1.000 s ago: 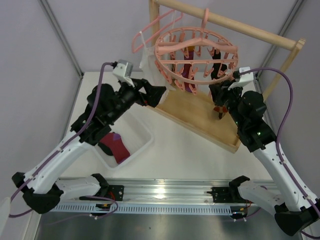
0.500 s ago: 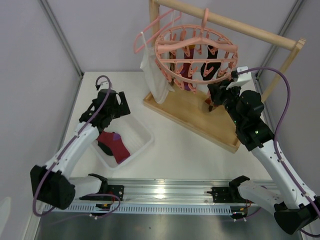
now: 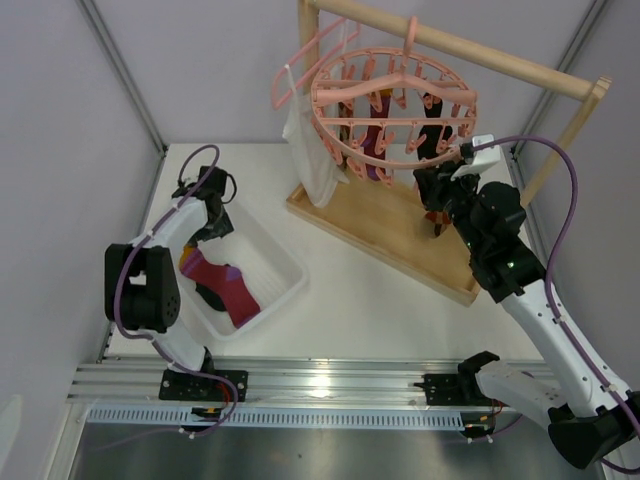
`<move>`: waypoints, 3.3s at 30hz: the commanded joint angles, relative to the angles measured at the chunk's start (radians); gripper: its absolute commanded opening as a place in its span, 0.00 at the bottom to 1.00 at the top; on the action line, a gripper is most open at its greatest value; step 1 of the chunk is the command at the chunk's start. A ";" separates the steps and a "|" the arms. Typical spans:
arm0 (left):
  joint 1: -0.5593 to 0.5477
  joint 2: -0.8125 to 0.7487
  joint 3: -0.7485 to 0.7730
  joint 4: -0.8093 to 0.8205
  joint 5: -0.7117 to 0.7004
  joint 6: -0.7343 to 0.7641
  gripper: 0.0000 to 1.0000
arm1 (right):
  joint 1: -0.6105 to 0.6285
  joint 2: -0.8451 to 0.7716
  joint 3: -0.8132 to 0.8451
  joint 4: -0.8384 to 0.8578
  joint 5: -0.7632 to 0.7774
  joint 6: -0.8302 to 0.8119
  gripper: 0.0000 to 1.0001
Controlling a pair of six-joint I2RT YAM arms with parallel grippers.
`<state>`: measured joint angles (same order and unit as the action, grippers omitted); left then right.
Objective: Clip the socks to the hanger
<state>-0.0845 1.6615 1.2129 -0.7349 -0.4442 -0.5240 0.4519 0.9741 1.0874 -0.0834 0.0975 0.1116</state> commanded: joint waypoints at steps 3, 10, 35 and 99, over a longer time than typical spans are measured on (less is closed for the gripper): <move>0.034 0.046 0.056 -0.083 -0.082 -0.021 0.71 | -0.002 -0.012 -0.017 0.036 0.004 -0.001 0.02; 0.055 0.066 0.063 -0.119 -0.120 -0.004 0.73 | -0.007 -0.023 -0.027 0.040 0.005 0.003 0.02; -0.004 -0.104 0.074 -0.103 -0.039 0.021 0.01 | -0.028 -0.041 -0.031 0.034 -0.007 0.002 0.02; -1.012 -0.092 0.054 1.183 0.322 0.581 0.01 | -0.044 -0.034 0.074 -0.032 -0.067 0.131 0.00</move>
<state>-1.0874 1.5585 1.2221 0.4309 -0.1238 0.0605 0.4145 0.9562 1.1179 -0.1246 0.0319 0.2291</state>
